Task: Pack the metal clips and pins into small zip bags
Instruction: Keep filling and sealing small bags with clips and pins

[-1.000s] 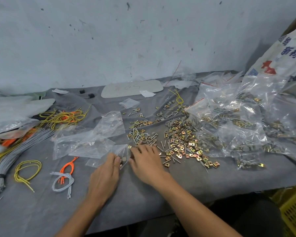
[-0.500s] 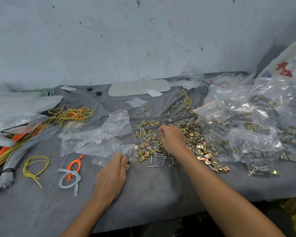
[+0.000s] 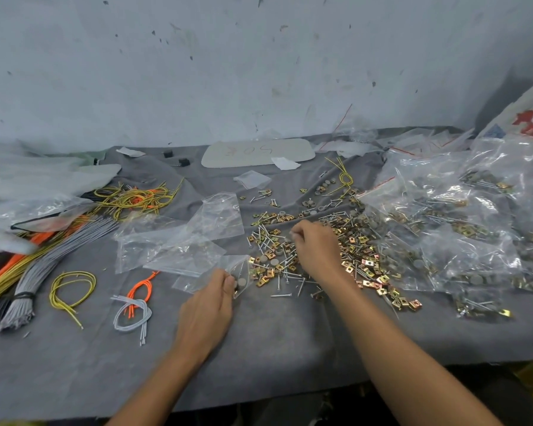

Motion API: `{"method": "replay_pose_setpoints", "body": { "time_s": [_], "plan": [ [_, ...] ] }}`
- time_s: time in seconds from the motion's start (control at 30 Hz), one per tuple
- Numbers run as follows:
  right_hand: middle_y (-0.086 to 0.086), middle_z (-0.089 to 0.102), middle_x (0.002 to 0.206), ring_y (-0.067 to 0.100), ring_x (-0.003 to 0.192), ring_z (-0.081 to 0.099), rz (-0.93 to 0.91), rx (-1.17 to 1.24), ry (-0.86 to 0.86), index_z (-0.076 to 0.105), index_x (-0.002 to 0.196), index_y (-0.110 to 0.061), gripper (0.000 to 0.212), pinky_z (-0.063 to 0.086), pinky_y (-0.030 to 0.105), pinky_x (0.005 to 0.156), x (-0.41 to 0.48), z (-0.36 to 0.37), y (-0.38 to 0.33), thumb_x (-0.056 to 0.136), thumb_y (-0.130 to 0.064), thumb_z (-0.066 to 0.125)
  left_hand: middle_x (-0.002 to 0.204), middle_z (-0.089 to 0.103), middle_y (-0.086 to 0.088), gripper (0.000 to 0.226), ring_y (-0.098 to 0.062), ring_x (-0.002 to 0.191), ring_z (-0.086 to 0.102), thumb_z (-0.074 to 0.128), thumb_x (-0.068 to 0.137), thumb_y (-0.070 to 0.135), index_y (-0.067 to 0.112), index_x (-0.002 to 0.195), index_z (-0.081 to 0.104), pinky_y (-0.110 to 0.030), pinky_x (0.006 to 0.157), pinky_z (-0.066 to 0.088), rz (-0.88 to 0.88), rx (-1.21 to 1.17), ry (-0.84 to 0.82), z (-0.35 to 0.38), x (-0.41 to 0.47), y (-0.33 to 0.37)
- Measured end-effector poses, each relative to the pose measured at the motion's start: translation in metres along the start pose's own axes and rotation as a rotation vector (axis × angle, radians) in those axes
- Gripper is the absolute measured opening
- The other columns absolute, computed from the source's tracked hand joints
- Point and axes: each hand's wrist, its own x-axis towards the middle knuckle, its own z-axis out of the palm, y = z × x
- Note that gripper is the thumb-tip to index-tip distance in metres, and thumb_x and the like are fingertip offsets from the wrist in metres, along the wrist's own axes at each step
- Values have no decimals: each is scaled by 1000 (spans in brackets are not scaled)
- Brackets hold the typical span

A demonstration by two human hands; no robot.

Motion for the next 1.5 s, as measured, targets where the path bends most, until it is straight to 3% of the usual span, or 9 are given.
{"method": "replay_pose_setpoints", "body": {
  "time_s": [0.2,0.33,0.57,0.73,0.9,0.97,1.1,1.27,1.5],
  "plan": [
    [-14,63,89,8,88,57,-107,424,50,64,90,-26,5,46,27,78,-74,16,-40,95,-27,62,72,56,6,28,-35,82,62,27,105,51,29,87,32,-42,64,39,-17,-6,-3,1,-1,0],
    [-11,60,85,9,84,55,-128,527,18,61,87,-23,7,46,29,77,-99,35,-59,93,-25,64,75,58,3,28,-36,86,62,27,105,50,28,88,33,-42,64,36,-38,-23,-9,0,-1,0],
    [-13,56,80,5,76,51,-185,418,13,60,88,-25,8,35,19,66,-107,41,-59,94,-27,63,75,61,2,25,-35,83,61,31,104,46,27,87,34,-46,69,46,-67,-51,5,-2,-3,5],
    [-15,55,83,4,74,49,-187,349,13,60,93,-26,5,35,23,66,-107,42,-58,96,-30,61,76,60,0,22,-38,82,60,32,104,42,28,86,31,-47,69,46,-69,-25,-7,-3,-3,7],
    [-9,60,103,13,92,58,-190,348,-87,68,108,-29,14,46,31,78,-105,44,-60,98,-30,58,76,59,1,23,-36,83,60,32,105,42,27,86,31,-46,69,45,-76,-37,-21,-4,-4,8],
    [-6,61,106,15,99,56,-168,368,-49,70,110,-30,18,47,33,84,-101,41,-58,98,-29,58,75,58,1,24,-37,82,60,31,105,42,27,86,30,-46,69,45,-79,-47,-17,-5,-4,9],
    [-5,61,103,14,94,44,-100,126,149,68,106,-27,15,44,34,85,-82,33,-41,98,-28,55,74,56,1,24,-37,82,59,32,106,41,27,86,31,-46,68,44,-78,-46,-6,-5,-4,10],
    [0,57,113,22,101,43,37,-170,109,64,109,-25,24,37,39,90,-71,40,-38,99,-39,46,76,57,2,23,-36,83,60,33,106,41,26,88,33,-47,69,45,-67,-52,6,-8,-4,11],
    [4,59,117,25,104,47,59,-220,94,62,113,-23,27,36,41,92,-72,41,-36,100,-37,43,77,58,2,23,-36,82,59,31,104,43,26,89,35,-48,69,45,-70,-44,-1,-8,-4,11]
  ]
}}
